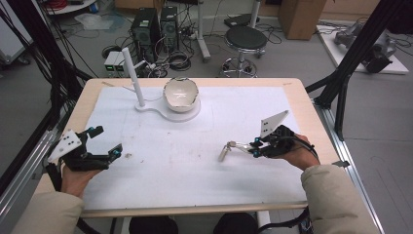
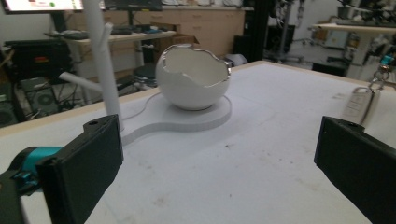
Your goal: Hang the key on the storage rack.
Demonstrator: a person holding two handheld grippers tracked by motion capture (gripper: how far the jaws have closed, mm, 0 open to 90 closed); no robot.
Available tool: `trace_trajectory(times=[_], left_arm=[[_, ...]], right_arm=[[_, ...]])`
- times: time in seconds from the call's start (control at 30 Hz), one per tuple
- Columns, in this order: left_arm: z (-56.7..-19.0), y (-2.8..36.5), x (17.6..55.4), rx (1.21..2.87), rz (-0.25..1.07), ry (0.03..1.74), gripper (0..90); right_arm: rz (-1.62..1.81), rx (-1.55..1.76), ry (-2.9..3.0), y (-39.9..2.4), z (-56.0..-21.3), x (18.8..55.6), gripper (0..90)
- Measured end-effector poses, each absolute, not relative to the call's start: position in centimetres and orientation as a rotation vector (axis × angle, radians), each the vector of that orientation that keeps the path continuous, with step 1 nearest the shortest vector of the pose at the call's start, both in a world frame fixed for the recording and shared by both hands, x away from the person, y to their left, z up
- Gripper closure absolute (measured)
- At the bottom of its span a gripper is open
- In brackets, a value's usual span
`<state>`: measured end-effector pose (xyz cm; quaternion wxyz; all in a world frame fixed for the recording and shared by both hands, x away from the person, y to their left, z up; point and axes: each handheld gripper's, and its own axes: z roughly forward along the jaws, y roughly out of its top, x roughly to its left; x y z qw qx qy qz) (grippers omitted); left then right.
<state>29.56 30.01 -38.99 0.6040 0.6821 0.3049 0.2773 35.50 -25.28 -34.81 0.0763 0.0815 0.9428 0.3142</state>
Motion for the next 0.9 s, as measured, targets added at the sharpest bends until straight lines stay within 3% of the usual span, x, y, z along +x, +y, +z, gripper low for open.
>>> trace_trajectory(times=[0.4,0.9], left_arm=[[-33.0,25.8,31.4,1.714,0.478,0.498,1.7],[-29.0,21.1,33.9,1.864,0.315,0.314,1.7]], right_arm=[[1.101,0.233,2.775,-21.1,-32.7,33.9,74.7],[1.108,0.172,2.786,-16.0,-30.8,35.1,74.6]])
